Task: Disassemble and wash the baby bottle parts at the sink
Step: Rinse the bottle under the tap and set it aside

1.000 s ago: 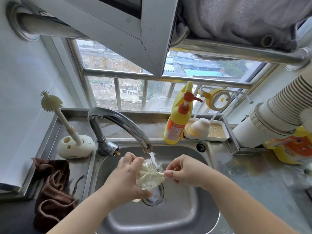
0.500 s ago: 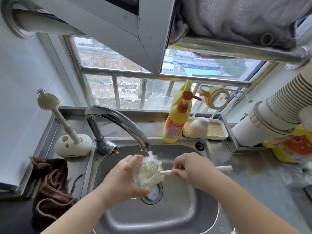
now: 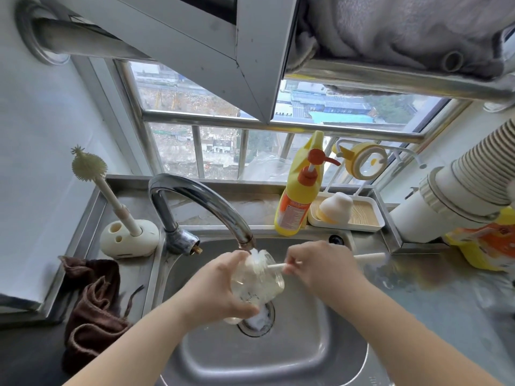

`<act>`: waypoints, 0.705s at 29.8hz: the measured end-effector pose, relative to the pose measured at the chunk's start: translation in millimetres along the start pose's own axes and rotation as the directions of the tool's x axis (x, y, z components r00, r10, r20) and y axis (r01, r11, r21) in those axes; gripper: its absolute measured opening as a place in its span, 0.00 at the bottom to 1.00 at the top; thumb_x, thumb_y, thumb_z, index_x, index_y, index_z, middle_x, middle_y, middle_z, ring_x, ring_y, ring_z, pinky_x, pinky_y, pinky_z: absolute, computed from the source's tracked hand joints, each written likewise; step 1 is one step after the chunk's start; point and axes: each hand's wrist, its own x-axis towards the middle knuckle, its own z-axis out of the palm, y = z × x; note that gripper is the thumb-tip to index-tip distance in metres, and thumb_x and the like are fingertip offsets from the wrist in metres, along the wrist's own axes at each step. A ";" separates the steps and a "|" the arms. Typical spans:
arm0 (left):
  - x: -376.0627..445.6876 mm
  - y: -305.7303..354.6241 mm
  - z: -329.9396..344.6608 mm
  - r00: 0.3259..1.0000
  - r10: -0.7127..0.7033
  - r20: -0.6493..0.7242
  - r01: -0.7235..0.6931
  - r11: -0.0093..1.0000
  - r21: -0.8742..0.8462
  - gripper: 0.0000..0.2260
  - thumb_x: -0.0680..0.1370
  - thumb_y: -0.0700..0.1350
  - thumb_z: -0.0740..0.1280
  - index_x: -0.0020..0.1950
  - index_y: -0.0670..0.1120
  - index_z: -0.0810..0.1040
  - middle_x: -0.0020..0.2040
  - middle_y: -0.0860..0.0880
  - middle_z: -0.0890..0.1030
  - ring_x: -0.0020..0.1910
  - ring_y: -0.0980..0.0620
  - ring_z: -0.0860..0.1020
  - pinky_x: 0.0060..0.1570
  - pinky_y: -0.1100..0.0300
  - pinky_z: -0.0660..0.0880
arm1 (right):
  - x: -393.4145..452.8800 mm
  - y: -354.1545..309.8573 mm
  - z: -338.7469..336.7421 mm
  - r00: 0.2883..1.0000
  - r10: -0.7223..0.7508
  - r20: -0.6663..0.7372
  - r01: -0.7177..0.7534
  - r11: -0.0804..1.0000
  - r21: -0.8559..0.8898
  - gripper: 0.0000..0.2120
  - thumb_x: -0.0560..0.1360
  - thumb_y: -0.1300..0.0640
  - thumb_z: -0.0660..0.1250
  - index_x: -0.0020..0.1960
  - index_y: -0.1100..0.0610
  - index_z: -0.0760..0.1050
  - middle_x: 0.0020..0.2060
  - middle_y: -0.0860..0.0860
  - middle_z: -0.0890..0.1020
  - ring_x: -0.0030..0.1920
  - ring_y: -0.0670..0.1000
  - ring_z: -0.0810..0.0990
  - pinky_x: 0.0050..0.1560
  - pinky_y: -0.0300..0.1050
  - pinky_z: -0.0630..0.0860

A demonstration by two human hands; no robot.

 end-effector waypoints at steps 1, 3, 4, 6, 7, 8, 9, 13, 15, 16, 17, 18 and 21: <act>0.1 -2.8 0.0 1.000 0.002 -0.024 -0.002 1.000 0.008 0.31 0.58 0.52 0.78 0.57 0.58 0.69 0.51 0.61 0.74 0.51 0.61 0.74 0.51 0.72 0.69 | -1.5 7.3 -3.0 0.999 0.048 0.013 -0.048 0.999 0.023 0.11 0.77 0.42 0.60 0.49 0.46 0.76 0.45 0.45 0.81 0.47 0.49 0.78 0.41 0.42 0.69; 0.9 -1.8 3.3 0.996 0.014 -0.087 -0.010 0.999 0.041 0.31 0.59 0.52 0.78 0.58 0.57 0.68 0.51 0.60 0.72 0.53 0.59 0.72 0.52 0.70 0.69 | -3.6 11.0 -2.9 0.992 0.090 0.084 -0.100 0.987 0.123 0.09 0.76 0.43 0.62 0.45 0.45 0.77 0.40 0.44 0.80 0.42 0.47 0.78 0.39 0.41 0.72; 1.4 -0.1 7.5 0.994 0.033 -0.107 -0.024 0.996 0.085 0.33 0.59 0.53 0.78 0.60 0.54 0.69 0.54 0.59 0.72 0.55 0.58 0.71 0.55 0.68 0.68 | -4.5 6.3 0.5 0.986 0.080 0.144 -0.110 0.970 0.218 0.08 0.76 0.44 0.63 0.43 0.46 0.77 0.37 0.44 0.80 0.39 0.46 0.78 0.38 0.41 0.74; 1.6 1.9 14.2 0.992 0.094 -0.079 -0.080 0.983 0.166 0.39 0.59 0.56 0.78 0.67 0.51 0.69 0.60 0.58 0.70 0.60 0.57 0.67 0.60 0.68 0.65 | -4.4 -4.0 11.5 0.968 0.043 0.247 -0.142 0.905 0.401 0.08 0.76 0.47 0.65 0.41 0.48 0.77 0.32 0.44 0.77 0.34 0.45 0.76 0.37 0.42 0.75; -0.5 1.3 15.1 0.992 0.116 -0.046 -0.107 0.982 0.158 0.42 0.58 0.59 0.78 0.68 0.51 0.68 0.62 0.59 0.68 0.61 0.60 0.66 0.61 0.70 0.64 | -4.7 -3.5 16.3 0.960 0.033 0.278 -0.164 0.872 0.462 0.09 0.75 0.47 0.65 0.41 0.50 0.78 0.31 0.44 0.77 0.34 0.45 0.75 0.39 0.43 0.75; -3.0 0.0 12.6 0.994 0.111 -0.009 -0.109 0.989 0.103 0.45 0.55 0.64 0.77 0.68 0.51 0.68 0.62 0.61 0.67 0.60 0.65 0.66 0.60 0.74 0.63 | -5.5 0.4 19.1 0.954 0.035 0.297 -0.191 0.838 0.512 0.09 0.75 0.47 0.66 0.41 0.50 0.79 0.30 0.44 0.78 0.33 0.45 0.75 0.40 0.44 0.76; -5.9 -0.7 7.4 0.996 0.091 0.011 -0.091 0.996 -0.002 0.46 0.53 0.69 0.75 0.68 0.53 0.68 0.62 0.64 0.65 0.60 0.69 0.66 0.59 0.78 0.62 | -6.5 5.7 20.1 0.950 0.043 0.310 -0.219 0.801 0.558 0.09 0.75 0.48 0.67 0.41 0.51 0.80 0.29 0.45 0.78 0.32 0.45 0.75 0.40 0.43 0.75; -15.6 -13.3 -9.8 0.987 -0.082 0.137 0.141 0.854 -0.500 0.41 0.53 0.67 0.76 0.63 0.66 0.67 0.65 0.57 0.73 0.63 0.61 0.73 0.67 0.57 0.68 | -14.1 18.3 21.6 0.947 0.021 0.319 -0.245 0.689 0.682 0.08 0.75 0.49 0.67 0.43 0.51 0.82 0.27 0.45 0.79 0.29 0.44 0.72 0.37 0.40 0.71; -18.4 -15.4 -11.9 0.963 -0.093 0.252 0.243 0.699 -0.672 0.39 0.57 0.61 0.78 0.65 0.64 0.68 0.65 0.52 0.75 0.63 0.51 0.76 0.65 0.46 0.70 | -16.9 17.5 23.1 0.949 0.001 0.317 -0.239 0.659 0.713 0.07 0.75 0.49 0.67 0.42 0.50 0.81 0.27 0.45 0.79 0.29 0.45 0.71 0.36 0.40 0.70; -18.7 -15.6 -11.8 0.956 -0.096 0.277 0.273 0.637 -0.721 0.38 0.58 0.57 0.78 0.66 0.62 0.69 0.64 0.50 0.77 0.62 0.48 0.76 0.62 0.45 0.72 | -18.0 17.1 24.1 0.949 0.000 0.314 -0.239 0.651 0.721 0.07 0.75 0.49 0.67 0.42 0.50 0.81 0.27 0.45 0.79 0.29 0.45 0.71 0.36 0.40 0.70; -18.3 -15.2 -11.6 0.954 -0.105 0.283 0.286 0.612 -0.737 0.37 0.59 0.54 0.77 0.66 0.58 0.70 0.63 0.48 0.78 0.61 0.46 0.77 0.61 0.44 0.73 | -19.1 17.4 25.0 0.950 0.006 0.312 -0.242 0.649 0.721 0.07 0.75 0.49 0.67 0.42 0.50 0.81 0.27 0.45 0.79 0.28 0.45 0.71 0.36 0.40 0.70; -17.4 -14.5 -12.0 0.955 -0.115 0.274 0.283 0.633 -0.721 0.36 0.60 0.53 0.76 0.67 0.55 0.70 0.62 0.47 0.78 0.60 0.46 0.78 0.61 0.46 0.73 | -20.2 18.4 25.2 0.951 0.020 0.309 -0.246 0.655 0.714 0.07 0.75 0.49 0.67 0.41 0.49 0.81 0.27 0.45 0.80 0.28 0.44 0.71 0.35 0.40 0.70; -15.7 -12.9 -11.9 0.970 -0.158 0.187 0.239 0.776 -0.583 0.38 0.59 0.56 0.77 0.67 0.52 0.69 0.60 0.46 0.79 0.57 0.50 0.79 0.62 0.52 0.73 | -24.7 27.1 25.3 0.950 0.095 0.299 -0.268 0.741 0.615 0.07 0.74 0.48 0.67 0.40 0.48 0.80 0.29 0.46 0.81 0.29 0.44 0.72 0.35 0.41 0.72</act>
